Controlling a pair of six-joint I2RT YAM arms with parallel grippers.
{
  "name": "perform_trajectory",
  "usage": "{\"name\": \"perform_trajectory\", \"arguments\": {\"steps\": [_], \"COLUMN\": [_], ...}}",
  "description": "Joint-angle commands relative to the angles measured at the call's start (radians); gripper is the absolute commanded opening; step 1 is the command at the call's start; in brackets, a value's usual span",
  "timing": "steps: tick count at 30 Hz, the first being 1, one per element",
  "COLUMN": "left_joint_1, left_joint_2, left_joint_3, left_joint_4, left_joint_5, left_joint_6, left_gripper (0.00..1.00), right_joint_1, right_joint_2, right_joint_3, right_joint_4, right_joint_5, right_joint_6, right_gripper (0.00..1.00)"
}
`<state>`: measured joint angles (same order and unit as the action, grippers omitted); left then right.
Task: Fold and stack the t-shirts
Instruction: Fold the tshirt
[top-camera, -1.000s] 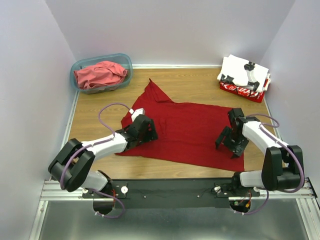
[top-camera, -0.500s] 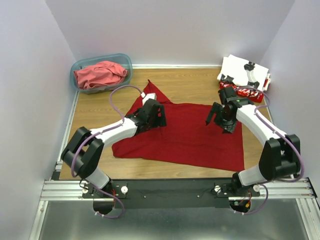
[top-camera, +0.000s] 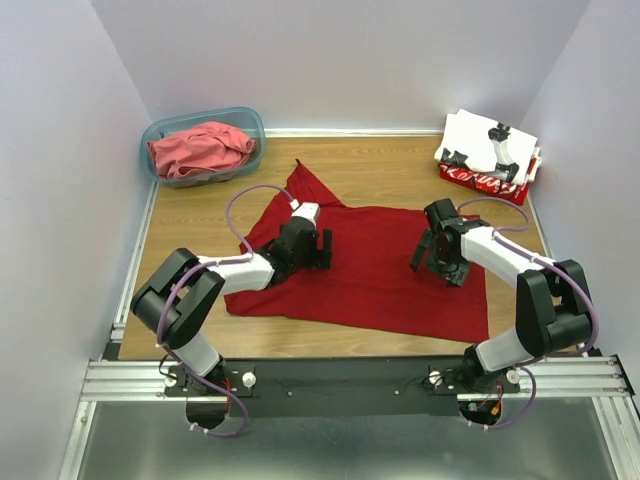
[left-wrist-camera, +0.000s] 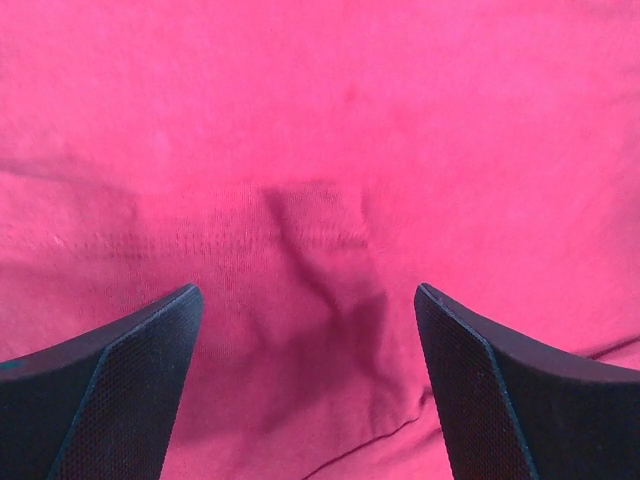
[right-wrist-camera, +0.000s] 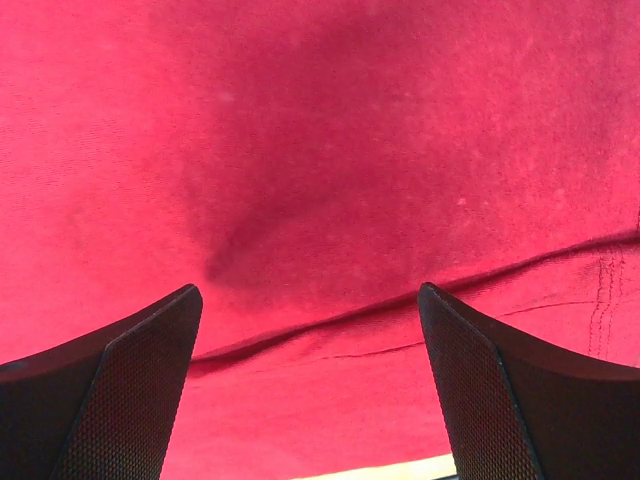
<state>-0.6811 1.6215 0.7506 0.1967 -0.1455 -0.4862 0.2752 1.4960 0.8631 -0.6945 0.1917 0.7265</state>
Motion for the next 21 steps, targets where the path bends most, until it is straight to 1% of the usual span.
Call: {"name": "perform_trajectory", "arguments": {"steps": [1, 7, 12, 19, 21], "left_joint_1": [-0.005, -0.006, -0.008, -0.029, -0.032], "left_joint_2": [-0.012, 0.0, -0.044, -0.159, -0.17], "left_joint_3": [-0.069, -0.138, -0.21, -0.304, -0.307], "left_joint_4": [0.141, 0.156, 0.147, 0.118, 0.107], "left_joint_5": [0.038, 0.027, 0.024, 0.037, 0.041], "left_joint_6": [0.026, -0.003, -0.046, -0.11, -0.121], "left_gripper": [0.94, 0.94, 0.94, 0.94, 0.94], "right_joint_1": [0.005, 0.005, 0.005, 0.005, 0.005], "right_joint_2": [0.007, 0.043, 0.041, -0.084, -0.098], "right_joint_3": [-0.035, -0.073, -0.15, -0.231, -0.239], "right_joint_4": [0.058, 0.058, 0.046, 0.003, -0.007], "right_joint_5": [0.061, 0.052, 0.032, -0.001, -0.009], "right_joint_6": [0.037, 0.071, 0.096, 0.125, 0.128], "right_gripper": [0.95, 0.95, 0.95, 0.95, 0.95]}}
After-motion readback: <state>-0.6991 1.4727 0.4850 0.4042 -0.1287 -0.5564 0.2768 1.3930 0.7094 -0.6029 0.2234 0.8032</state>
